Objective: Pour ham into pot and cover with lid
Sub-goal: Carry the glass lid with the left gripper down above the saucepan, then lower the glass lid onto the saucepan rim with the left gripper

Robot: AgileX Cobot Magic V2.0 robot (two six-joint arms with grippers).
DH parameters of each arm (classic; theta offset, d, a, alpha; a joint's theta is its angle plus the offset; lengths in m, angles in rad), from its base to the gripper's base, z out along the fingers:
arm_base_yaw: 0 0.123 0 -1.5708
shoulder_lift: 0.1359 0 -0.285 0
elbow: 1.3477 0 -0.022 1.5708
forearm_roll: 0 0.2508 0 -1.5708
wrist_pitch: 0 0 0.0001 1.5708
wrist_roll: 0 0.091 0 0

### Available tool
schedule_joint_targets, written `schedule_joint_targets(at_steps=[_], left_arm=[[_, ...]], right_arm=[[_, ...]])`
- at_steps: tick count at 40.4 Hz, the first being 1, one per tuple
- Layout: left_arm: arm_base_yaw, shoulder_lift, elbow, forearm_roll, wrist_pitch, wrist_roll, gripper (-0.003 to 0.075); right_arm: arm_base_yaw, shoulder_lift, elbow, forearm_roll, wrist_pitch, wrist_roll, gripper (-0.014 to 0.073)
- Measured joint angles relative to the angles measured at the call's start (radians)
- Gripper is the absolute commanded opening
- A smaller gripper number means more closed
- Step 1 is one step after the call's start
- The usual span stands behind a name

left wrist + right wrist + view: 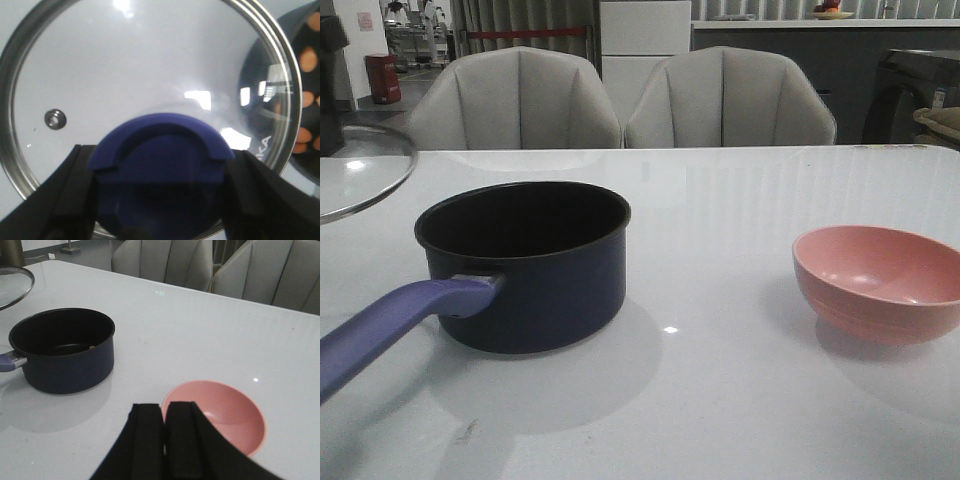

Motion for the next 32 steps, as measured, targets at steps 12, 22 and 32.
schedule_joint_targets(at_steps=[12,22,32], left_arm=[[-0.172,0.033,-0.125,0.000,0.078,0.012,0.0227],[-0.258,0.167,-0.272,0.002,0.095,0.020,0.0227],[-0.318,0.239,-0.318,0.002,0.093,0.020,0.0227]], right_arm=[[0.000,0.000,0.000,0.000,0.000,0.000,0.0150],[0.000,0.000,0.000,0.000,0.000,0.000,0.0150],[0.000,0.000,0.000,0.000,0.000,0.000,0.0150]])
